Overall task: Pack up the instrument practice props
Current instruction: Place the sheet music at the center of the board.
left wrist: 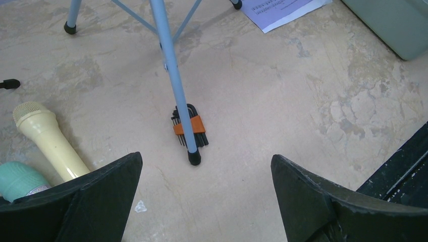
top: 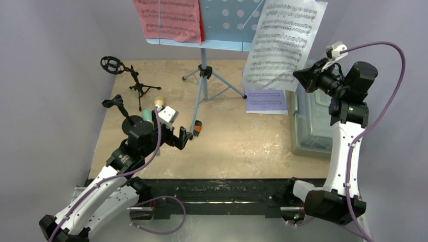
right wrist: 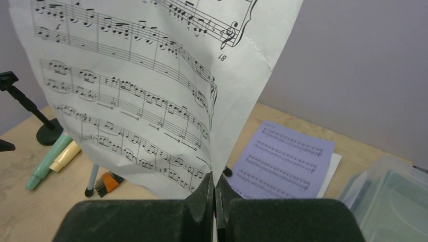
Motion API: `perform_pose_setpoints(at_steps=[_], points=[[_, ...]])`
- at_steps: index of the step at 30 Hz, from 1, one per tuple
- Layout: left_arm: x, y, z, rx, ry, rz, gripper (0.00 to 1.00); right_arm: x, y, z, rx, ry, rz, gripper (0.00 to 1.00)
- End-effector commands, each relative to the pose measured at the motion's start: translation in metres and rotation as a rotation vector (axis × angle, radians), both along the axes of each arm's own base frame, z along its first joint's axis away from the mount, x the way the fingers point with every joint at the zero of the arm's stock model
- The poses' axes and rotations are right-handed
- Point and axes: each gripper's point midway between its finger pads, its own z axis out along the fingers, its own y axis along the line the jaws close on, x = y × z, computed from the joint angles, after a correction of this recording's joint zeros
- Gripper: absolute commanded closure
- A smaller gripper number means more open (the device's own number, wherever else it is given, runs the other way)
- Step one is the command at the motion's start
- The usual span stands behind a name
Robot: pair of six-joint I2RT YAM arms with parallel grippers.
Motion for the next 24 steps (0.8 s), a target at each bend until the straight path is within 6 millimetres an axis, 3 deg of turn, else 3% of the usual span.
perform_pose_setpoints(at_steps=[1, 13, 24], points=[[0.004, -0.003, 0.008, -0.025, -0.030, -0.008, 0.00, 0.008, -0.001, -0.013, 0.006, 0.008, 0.023, 1.00], [0.004, -0.003, 0.009, -0.026, -0.031, -0.009, 0.00, 0.032, 0.006, -0.079, 0.016, 0.152, 0.064, 1.00], [0.003, -0.003, 0.011, -0.030, -0.038, -0.008, 0.00, 0.052, 0.020, -0.111, -0.015, 0.221, 0.074, 1.00]])
